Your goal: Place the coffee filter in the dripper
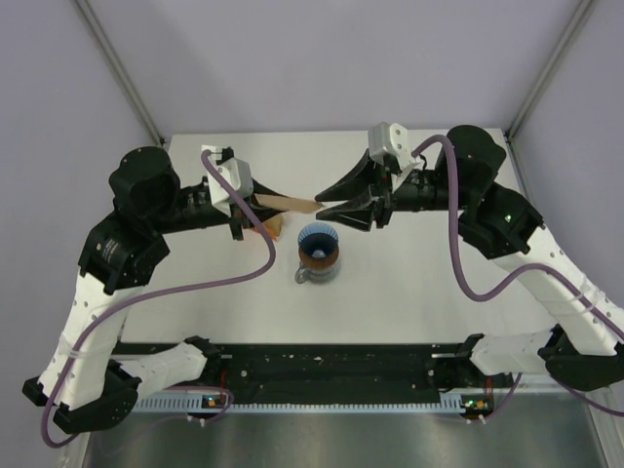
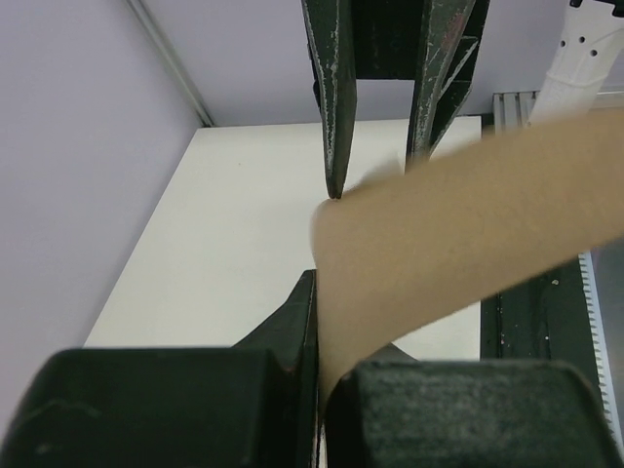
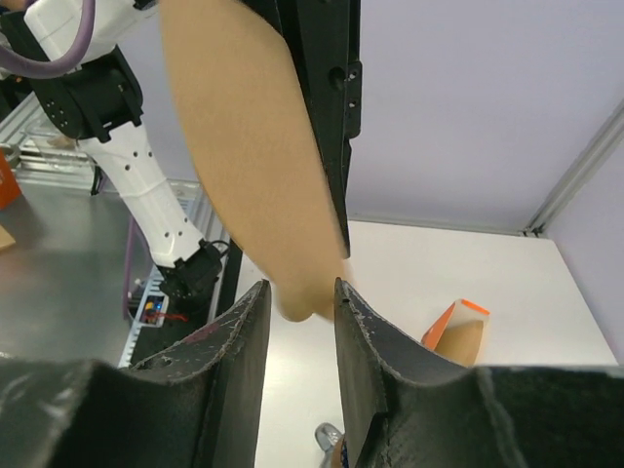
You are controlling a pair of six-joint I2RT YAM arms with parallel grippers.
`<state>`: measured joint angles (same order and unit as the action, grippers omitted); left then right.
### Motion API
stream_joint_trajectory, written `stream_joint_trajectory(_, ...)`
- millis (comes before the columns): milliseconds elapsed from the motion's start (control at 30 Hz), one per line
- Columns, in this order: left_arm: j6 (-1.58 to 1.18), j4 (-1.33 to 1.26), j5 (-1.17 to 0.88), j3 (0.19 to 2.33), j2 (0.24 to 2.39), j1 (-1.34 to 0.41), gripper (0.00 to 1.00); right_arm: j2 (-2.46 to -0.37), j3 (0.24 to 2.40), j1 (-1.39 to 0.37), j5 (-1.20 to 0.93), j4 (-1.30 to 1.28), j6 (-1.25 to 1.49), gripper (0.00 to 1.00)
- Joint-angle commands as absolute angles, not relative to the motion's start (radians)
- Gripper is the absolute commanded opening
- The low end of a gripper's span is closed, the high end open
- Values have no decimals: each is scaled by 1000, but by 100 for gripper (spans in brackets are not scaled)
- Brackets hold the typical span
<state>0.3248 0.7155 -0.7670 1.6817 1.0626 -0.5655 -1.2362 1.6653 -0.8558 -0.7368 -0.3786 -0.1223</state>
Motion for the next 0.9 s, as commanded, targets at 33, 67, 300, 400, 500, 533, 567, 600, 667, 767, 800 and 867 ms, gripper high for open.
stream_joint_trajectory(33,330,699,-792,1709,1049,-571,0,-1209,1732,-873,-736,-465,-207,35)
stream_joint_trajectory(67,328,699,-792,1709,1049,-571,0,-1210,1732,-873,-742,-478,-218,36)
stream_joint_trajectory(300,331,703,-799,1709,1048,-569,0,-1213,1753,-873,-736,-480,-230,29)
stream_joint_trajectory(400,339,709,-801,1706,1046,-569,0,-1215,1773,-873,-730,-477,-230,26)
stream_joint_trajectory(500,341,710,-805,1704,1045,-569,0,-1216,1784,-873,-713,-463,-227,16)
stream_joint_trajectory(533,341,710,-805,1704,1045,-569,0,-1218,1786,-873,-715,-460,-226,15)
stream_joint_trajectory(567,341,712,-805,1704,1045,-569,0,-1218,1790,-873,-716,-462,-224,15)
stream_joint_trajectory(600,341,710,-805,1704,1043,-571,0,-1218,1792,-873,-719,-462,-224,15)
stream_joint_trajectory(667,341,710,-805,1706,1042,-571,0,-1223,1789,-873,-719,-465,-222,13)
stream_joint_trajectory(767,339,710,-804,1706,1042,-569,0,-1221,1783,-873,-719,-466,-222,12)
stream_joint_trajectory(800,339,712,-805,1706,1042,-569,0,-1223,1781,-873,-713,-469,-224,11)
stream_joint_trajectory(867,339,710,-807,1706,1042,-569,0,-1219,1779,-873,-703,-480,-230,6)
